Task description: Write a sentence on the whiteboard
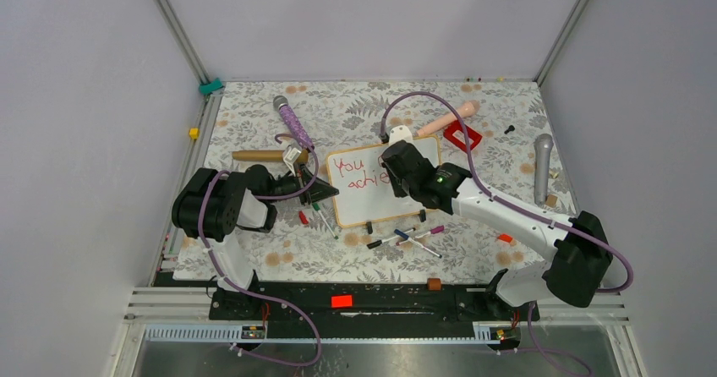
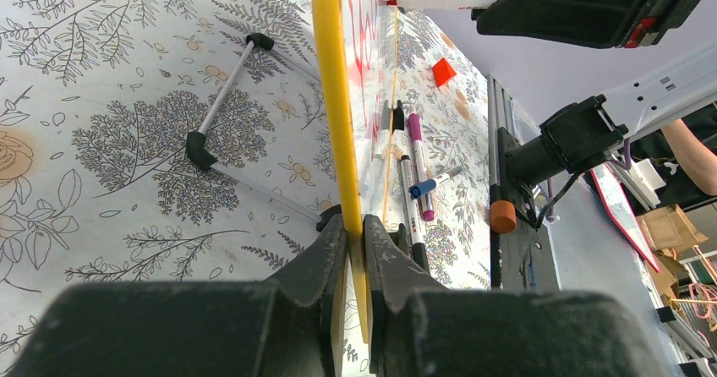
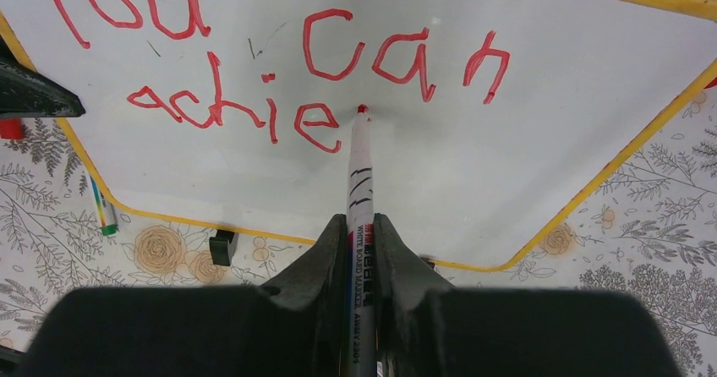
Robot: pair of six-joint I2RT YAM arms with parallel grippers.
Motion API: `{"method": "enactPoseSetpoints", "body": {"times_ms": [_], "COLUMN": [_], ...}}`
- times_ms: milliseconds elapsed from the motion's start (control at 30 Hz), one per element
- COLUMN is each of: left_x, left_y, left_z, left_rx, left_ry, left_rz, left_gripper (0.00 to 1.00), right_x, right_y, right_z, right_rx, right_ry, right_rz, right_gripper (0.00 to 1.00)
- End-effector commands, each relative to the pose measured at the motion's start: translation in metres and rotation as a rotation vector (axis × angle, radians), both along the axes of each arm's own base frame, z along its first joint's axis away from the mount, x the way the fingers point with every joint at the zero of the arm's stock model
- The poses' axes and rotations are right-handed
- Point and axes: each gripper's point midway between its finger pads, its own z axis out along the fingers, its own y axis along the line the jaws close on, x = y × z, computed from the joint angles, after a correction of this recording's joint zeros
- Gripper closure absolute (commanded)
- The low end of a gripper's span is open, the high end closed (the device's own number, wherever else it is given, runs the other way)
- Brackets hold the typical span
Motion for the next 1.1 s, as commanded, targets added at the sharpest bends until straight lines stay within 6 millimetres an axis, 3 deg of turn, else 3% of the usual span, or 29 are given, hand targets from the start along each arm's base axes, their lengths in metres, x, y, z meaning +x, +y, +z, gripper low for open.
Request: {"method": "enactPoseSetpoints", "body": {"times_ms": [0, 667, 1067], "left_x": [0.007, 0.009, 0.008], "left_y": [0.000, 0.001, 0.002], "left_z": [0.015, 0.016, 0.015], "left_rx": [0.008, 0.008, 0.009], "left_ry": [-0.166, -0.171, -0.169], "left_rz": [0.004, 0.010, 0.009], "left_gripper": [1.00, 1.00, 1.00], "right_x": [-0.003, -0.013, -0.002], "right_y": [-0.014, -0.019, -0.017], "right_z": [-0.007, -0.024, -0.013], "right_rx": [-0.018, -0.041, -0.047], "right_ry": [0.022, 0.073, 0.041], "right_rz": [-0.048, -0.038, -0.051], "right_gripper": [1.00, 1.00, 1.00]}}
